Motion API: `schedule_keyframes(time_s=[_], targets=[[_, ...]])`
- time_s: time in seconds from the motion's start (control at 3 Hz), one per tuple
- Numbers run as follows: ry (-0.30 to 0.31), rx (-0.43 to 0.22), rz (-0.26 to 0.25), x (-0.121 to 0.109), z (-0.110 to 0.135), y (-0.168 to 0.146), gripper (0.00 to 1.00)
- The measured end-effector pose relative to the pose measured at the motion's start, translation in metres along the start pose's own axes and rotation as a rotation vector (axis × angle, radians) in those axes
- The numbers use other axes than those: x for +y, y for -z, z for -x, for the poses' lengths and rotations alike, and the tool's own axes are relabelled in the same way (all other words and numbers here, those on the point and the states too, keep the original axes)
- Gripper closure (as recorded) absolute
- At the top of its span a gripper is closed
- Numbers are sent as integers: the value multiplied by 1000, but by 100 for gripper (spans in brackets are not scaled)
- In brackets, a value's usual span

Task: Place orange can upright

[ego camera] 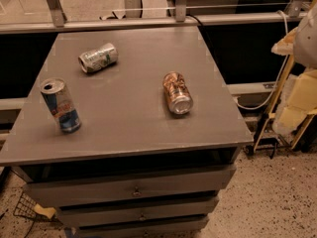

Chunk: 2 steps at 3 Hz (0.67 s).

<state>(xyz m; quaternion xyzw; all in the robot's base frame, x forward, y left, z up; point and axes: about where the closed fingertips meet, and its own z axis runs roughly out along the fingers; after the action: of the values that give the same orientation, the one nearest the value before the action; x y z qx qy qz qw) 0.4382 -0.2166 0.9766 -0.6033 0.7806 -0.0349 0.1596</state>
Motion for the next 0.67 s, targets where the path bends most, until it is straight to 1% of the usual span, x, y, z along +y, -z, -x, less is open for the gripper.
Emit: schedule_keyframes(time_s=[0.33,0.67], targets=[[0,0,0,0,0,0,0],[81,-7,9,-8,6,0,0]])
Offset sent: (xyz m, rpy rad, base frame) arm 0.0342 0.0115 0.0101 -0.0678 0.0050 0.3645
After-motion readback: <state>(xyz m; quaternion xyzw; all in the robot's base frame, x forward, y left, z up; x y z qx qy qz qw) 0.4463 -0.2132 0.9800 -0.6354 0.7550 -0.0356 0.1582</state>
